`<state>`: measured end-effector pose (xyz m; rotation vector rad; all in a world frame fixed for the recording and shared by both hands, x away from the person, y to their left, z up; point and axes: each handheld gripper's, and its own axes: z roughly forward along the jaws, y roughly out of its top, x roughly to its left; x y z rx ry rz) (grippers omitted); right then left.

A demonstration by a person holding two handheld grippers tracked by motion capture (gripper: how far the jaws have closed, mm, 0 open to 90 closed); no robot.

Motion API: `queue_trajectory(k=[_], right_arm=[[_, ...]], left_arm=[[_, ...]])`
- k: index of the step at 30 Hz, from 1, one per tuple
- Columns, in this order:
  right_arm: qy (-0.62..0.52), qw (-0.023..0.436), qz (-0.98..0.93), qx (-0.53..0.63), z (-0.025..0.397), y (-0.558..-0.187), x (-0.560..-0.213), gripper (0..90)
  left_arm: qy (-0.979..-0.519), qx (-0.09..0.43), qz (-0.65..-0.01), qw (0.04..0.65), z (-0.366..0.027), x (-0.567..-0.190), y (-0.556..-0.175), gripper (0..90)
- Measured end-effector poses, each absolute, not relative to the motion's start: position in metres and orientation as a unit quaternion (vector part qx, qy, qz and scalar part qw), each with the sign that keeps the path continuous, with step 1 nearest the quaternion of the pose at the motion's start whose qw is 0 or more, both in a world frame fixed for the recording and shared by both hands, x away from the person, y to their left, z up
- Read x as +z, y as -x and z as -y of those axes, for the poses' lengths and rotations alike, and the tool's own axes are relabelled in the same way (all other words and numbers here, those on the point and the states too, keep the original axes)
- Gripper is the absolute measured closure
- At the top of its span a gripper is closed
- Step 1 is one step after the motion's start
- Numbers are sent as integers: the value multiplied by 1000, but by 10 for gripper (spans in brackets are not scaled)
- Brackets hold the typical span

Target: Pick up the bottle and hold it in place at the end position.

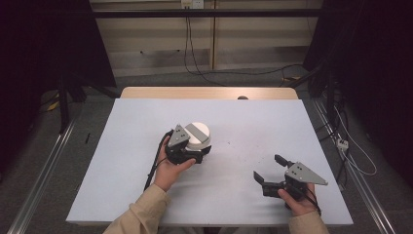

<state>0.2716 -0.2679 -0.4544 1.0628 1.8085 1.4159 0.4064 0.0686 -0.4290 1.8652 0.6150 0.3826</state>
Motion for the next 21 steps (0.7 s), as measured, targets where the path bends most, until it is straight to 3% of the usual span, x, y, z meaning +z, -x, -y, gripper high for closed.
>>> queue_trajectory(k=[21], right_arm=[[-400,301,-681,534,267,-272,-454,41]], left_arm=[[-792,148,-254,535,-54,-434,-423,186]])
